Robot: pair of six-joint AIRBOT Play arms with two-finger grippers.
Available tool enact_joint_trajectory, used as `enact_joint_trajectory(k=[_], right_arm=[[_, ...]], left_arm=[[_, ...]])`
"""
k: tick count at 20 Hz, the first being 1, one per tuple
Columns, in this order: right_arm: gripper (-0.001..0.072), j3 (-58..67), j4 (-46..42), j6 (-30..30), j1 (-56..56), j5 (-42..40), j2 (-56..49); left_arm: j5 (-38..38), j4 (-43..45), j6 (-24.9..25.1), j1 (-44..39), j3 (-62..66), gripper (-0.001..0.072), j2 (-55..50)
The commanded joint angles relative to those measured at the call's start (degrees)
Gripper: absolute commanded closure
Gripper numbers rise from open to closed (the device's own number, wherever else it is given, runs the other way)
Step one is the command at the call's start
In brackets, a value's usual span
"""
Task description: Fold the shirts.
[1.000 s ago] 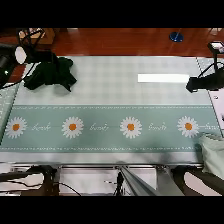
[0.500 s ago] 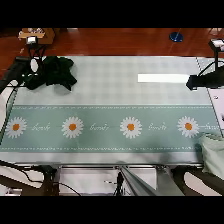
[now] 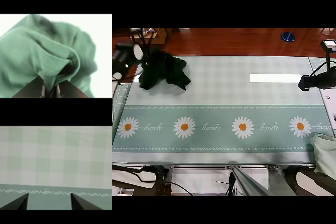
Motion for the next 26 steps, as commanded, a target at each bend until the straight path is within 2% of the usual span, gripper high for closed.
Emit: enact_joint_trajectory(k=[1, 4, 7, 11, 15, 19, 26], right_arm=[[0.0122, 0.0, -0.3, -0.1, 0.0, 0.9, 0.0], [0.0122, 0.0, -0.8, -0.1, 0.0, 2.8, 0.0], [0.0123, 0.0, -1.6, -0.1, 0.0, 7.3, 0.0], [0.0122, 0.0, -1.5, -0.1, 0.0, 10.5, 0.0], [0.0123, 0.0, -1.6, -0.1, 0.0, 10.9, 0.0], [0.0122, 0.0, -1.5, -0.1, 0.0, 10.8, 0.0], [0.0122, 0.0, -1.5, -0.1, 0.0, 10.6, 0.0]], left_arm=[[-2.0, -0.1, 0.1, -4.1, 10.1, 0.0665, 8.0], [-2.0, -0.1, 0.1, -11.1, 16.6, 0.0665, 17.4], [-2.0, -0.1, 0.1, -18.9, 17.6, 0.0665, 25.9], [-2.0, -0.1, 0.1, -29.8, 17.6, 0.0665, 30.8], [-2.1, -0.1, 0.1, -38.8, 17.4, 0.0664, 29.6], [-3.1, -0.1, 0.1, -44.3, 16.0, 0.0665, 26.3], [-17.0, -3.2, 0.1, -48.0, 15.4, 0.0664, 14.2]])
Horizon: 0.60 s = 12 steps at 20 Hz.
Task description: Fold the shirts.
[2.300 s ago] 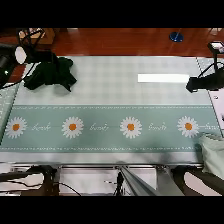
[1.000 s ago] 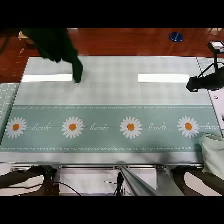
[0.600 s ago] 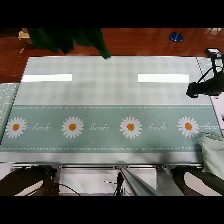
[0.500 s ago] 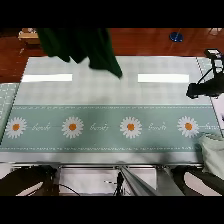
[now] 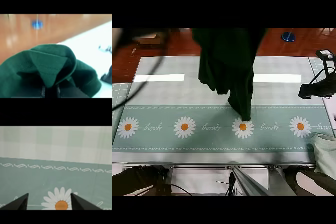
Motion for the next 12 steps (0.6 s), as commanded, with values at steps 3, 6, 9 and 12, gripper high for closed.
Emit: enact_joint_trajectory(k=[3, 6, 9, 12], right_arm=[[0.0122, 0.0, 0.2, 0.0, 0.0, -0.1, 0.0], [0.0122, 0.0, 0.3, 0.0, 0.0, -0.1, 0.0], [0.0122, 0.0, 0.5, 0.0, 0.0, -0.1, 0.0], [0.0122, 0.0, 0.5, 0.0, 0.0, -0.3, 0.0]], left_arm=[[-10.1, -5.7, 0.0, -1.5, -0.1, 0.0665, -12.3], [-11.2, -10.4, 0.1, -1.5, -0.1, 0.0665, -19.8], [-12.3, -12.5, 0.1, -1.5, -0.1, 0.0663, -25.1], [-16.9, -12.9, 5.0, -0.4, 0.1, 0.0272, -25.1]])
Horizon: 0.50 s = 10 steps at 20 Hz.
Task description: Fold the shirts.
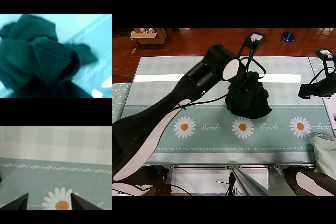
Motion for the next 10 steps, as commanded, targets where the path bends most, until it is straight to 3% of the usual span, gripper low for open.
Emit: enact_joint_trajectory(k=[1, 2, 7, 10], right_arm=[[0.0121, 0.0, 0.1, 0.0, 0.0, -0.7, 0.0], [0.0121, 0.0, 0.0, 0.0, 0.0, -1.3, 0.0], [0.0121, 0.0, -0.2, -2.1, 0.0, -3.3, 0.0], [0.0121, 0.0, 0.2, -2.2, 0.0, -4.3, 0.0]], left_arm=[[-6.8, -1.0, 3.3, 1.6, 0.7, 0.0151, -1.2], [-9.5, 0.1, 3.4, 2.7, 1.4, 0.0122, -0.5], [-18.9, 3.4, 10.5, 11.0, 1.8, 0.0120, 4.7], [-22.0, 3.0, 12.3, 16.2, 1.8, 0.0120, 5.3]])
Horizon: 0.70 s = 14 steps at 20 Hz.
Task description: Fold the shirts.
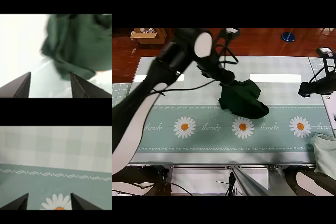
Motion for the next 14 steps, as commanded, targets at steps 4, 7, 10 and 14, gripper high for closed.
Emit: enact_joint_trajectory(k=[4, 7, 10, 14], right_arm=[[0.0121, 0.0, 0.5, -0.5, 0.0, -1.1, 0.0], [0.0121, -0.7, 2.5, -1.0, 0.0, -1.9, -0.1], [0.0121, -1.9, 5.0, -2.1, 0.0, -1.9, -2.0], [0.0121, -2.1, 10.5, -3.6, 0.0, -3.5, -5.7]], left_arm=[[-5.7, -5.7, 4.5, 9.5, -1.0, 0.0120, 1.1], [-6.0, -10.6, 7.0, 12.3, -4.7, 0.0120, 1.1], [-6.0, -19.9, 9.7, 15.9, -10.8, 0.0120, 1.1], [-2.9, -36.8, 14.8, 21.1, -19.5, 0.0120, 2.5]])
